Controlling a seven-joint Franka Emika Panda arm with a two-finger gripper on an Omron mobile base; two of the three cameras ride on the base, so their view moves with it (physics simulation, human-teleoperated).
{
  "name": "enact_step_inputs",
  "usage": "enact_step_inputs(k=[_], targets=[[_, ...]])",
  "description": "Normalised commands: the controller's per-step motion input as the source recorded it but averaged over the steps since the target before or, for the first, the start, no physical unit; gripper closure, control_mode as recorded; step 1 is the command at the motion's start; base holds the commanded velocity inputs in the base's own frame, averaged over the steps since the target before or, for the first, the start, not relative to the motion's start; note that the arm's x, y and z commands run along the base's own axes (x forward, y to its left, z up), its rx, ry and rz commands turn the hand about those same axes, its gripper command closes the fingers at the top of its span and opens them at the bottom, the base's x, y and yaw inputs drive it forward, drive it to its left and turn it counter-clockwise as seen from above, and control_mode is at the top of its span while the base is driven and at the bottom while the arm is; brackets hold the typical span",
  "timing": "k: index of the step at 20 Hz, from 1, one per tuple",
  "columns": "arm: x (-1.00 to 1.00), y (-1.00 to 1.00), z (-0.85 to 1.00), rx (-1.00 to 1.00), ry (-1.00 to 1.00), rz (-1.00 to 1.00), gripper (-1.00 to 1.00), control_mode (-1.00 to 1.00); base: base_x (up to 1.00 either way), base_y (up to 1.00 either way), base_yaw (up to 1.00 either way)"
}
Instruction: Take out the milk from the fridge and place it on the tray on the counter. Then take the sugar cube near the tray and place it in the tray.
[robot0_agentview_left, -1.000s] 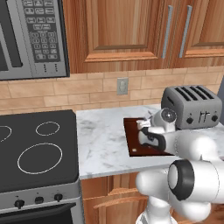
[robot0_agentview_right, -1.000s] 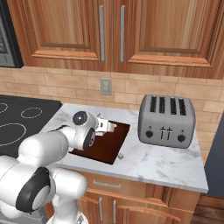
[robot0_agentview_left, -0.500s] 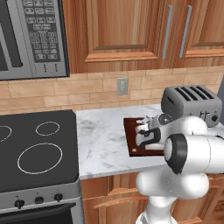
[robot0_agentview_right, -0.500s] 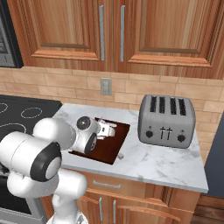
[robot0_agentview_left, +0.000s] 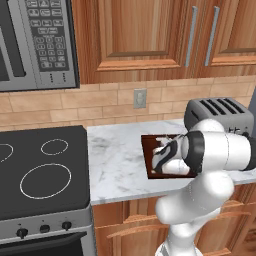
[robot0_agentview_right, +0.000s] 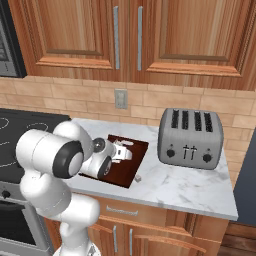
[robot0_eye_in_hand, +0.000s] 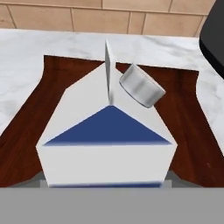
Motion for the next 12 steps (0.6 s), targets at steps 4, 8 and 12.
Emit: enact_step_inputs(k=[4, 8, 12], targets=[[0.04, 0.00, -0.29, 0.00, 0.02, -0.01, 1.00, -1.00, 0.00, 0.00, 0.00], [0.00, 0.02, -0.25, 0.00, 0.02, 0.00, -1.00, -1.00, 0.00, 0.00, 0.00], [0.00, 0.00, 0.10, 0.00, 0.00, -0.01, -1.00, -1.00, 0.00, 0.00, 0.00]])
